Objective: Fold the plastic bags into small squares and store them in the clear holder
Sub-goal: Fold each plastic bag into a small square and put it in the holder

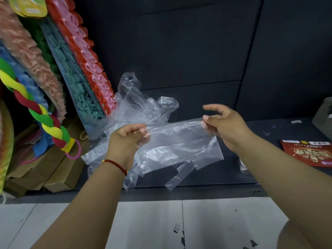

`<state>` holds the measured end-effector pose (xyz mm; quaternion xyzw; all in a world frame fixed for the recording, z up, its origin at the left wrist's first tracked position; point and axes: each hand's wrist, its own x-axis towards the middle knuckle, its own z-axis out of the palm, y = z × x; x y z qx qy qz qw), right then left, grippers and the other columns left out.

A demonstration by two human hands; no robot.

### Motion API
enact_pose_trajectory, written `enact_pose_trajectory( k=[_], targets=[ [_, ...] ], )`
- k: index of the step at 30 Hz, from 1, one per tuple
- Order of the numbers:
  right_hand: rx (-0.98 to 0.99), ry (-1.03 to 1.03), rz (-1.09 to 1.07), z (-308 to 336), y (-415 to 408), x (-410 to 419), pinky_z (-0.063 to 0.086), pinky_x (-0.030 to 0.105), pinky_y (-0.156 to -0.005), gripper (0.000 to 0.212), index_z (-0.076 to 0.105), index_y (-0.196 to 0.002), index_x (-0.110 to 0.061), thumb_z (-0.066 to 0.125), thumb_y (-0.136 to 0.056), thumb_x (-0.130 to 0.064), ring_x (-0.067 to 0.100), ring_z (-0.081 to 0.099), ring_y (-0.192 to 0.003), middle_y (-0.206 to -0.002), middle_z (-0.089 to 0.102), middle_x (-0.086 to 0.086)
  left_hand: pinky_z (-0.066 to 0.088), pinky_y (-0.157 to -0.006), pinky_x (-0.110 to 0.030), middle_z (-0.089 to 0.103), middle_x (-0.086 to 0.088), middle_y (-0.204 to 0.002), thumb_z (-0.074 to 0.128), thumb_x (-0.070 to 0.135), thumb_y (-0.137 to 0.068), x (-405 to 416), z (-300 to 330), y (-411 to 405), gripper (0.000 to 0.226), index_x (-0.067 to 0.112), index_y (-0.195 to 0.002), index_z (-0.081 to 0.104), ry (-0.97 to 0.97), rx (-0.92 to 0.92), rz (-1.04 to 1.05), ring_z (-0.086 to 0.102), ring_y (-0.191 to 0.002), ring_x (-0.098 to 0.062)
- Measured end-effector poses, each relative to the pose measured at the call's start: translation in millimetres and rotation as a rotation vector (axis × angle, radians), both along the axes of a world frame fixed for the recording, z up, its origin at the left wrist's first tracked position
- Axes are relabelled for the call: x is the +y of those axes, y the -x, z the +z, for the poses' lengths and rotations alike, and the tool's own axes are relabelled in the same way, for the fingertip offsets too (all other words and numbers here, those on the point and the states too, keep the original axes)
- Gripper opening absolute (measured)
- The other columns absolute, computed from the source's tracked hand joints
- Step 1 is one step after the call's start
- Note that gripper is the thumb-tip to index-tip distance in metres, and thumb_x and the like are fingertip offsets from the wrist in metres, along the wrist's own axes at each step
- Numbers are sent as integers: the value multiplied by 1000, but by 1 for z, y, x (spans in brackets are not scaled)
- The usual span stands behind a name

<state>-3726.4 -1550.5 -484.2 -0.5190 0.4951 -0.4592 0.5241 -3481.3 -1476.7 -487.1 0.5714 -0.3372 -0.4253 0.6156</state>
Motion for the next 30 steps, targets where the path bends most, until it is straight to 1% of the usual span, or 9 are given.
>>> enact_pose_trajectory(
  k=[3,8,13,17,19,22,25,28,30],
  targets=[
    [49,23,76,-1,5,-3,55,23,-82,22,70,-111,-9,65,-90,-4,12,66,-80,-87,70,3,59,-76,-24,69,-11,-89,65,-7,-85,-8,0,1,17,1,-100,68,-13,20,-43,70,-75,-12],
    [207,105,79,-2,13,-8,49,14,-84,33,69,-112,-16,72,-83,0,4,63,-81,-89,66,-3,54,-81,-19,67,-8,-97,74,-8,-76,-15,1,2,34,19,-96,72,-40,-253,-103,63,-86,-13],
    [392,199,5,-6,21,-10,51,9,-77,28,70,-107,-23,73,-84,-6,1,62,-78,-88,66,-7,45,-63,-7,58,13,-65,77,2,-79,-19,5,9,29,20,-101,72,-17,-516,-105,54,-57,4],
    [517,254,-45,-1,28,-9,42,7,-63,12,72,-92,-26,72,-86,-15,0,58,-70,-81,65,-13,44,-57,-5,66,9,-78,76,10,-83,-19,7,12,18,25,-93,72,-5,-658,-84,58,-59,7],
    [534,270,-57,0,30,-10,41,11,-63,11,71,-83,-26,72,-85,-16,1,58,-71,-82,65,-14,42,-55,-5,67,9,-79,73,11,-86,-20,8,12,13,24,-85,72,1,-663,-78,57,-58,8],
    [547,325,-62,0,31,-12,41,13,-69,16,67,-74,-27,74,-84,-16,3,54,-75,-89,55,-12,44,-68,-13,67,5,-90,68,16,-90,-23,9,11,13,24,-80,71,31,-651,-53,56,-66,2],
    [458,308,-29,1,31,-14,42,13,-72,14,66,-73,-17,75,-84,-18,4,53,-79,-97,54,-7,43,-76,-19,63,3,-92,62,18,-94,-25,10,13,14,22,-81,67,69,-507,-13,55,-80,-6],
    [250,161,70,1,29,-13,49,34,-77,15,63,-80,-10,67,-90,-20,15,59,-78,-91,65,2,47,-74,-24,63,5,-80,54,13,-98,-25,9,21,19,22,-82,60,124,-384,19,57,-74,-7],
    [178,121,100,3,26,-9,51,41,-78,16,61,-81,-15,61,-94,-24,18,61,-77,-84,68,3,46,-67,-27,59,4,-69,50,16,-100,-26,7,26,19,24,-84,55,177,-426,60,55,-63,-6]
  ],
)
